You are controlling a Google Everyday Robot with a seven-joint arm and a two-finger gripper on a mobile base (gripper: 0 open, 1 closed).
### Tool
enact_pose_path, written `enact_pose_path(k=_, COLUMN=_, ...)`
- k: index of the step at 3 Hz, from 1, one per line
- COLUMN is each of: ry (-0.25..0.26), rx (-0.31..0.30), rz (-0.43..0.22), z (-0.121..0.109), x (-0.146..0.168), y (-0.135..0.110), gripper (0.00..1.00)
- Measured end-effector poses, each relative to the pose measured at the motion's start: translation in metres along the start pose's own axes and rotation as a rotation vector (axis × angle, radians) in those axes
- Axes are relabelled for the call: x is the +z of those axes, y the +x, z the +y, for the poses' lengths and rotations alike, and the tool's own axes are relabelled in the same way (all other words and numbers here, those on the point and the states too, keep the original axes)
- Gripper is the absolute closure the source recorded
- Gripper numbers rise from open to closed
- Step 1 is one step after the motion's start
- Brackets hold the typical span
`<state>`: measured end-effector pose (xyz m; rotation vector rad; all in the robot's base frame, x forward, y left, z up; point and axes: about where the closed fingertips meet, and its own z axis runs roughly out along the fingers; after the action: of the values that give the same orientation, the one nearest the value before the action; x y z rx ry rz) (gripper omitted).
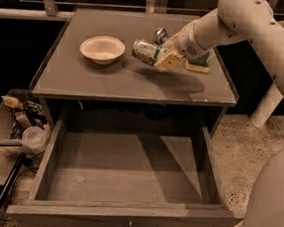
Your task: Pick 7up can from top drawer and place on counter
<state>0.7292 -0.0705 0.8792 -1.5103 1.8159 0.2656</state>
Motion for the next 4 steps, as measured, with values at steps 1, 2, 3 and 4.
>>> enact_pose_path(k=1, ry=-0.016, rx=-0.006, rz=0.007, z=0.003, x=0.004, y=0.001, gripper=1.00)
enact_pose_path(k=2, ry=-0.026, rx=-0.007, rz=0.013, z=0.006, x=0.008, y=0.002, gripper=1.00)
enact_pose_path(k=3, ry=-0.046, rx=-0.005, rz=0.031, z=0.011, x=0.017, y=0.006, gripper=1.00)
enact_pose_path(k=4, ry=-0.058, rx=-0.001, rz=0.049, z=0.014, x=0.024, y=0.009, gripper=1.00)
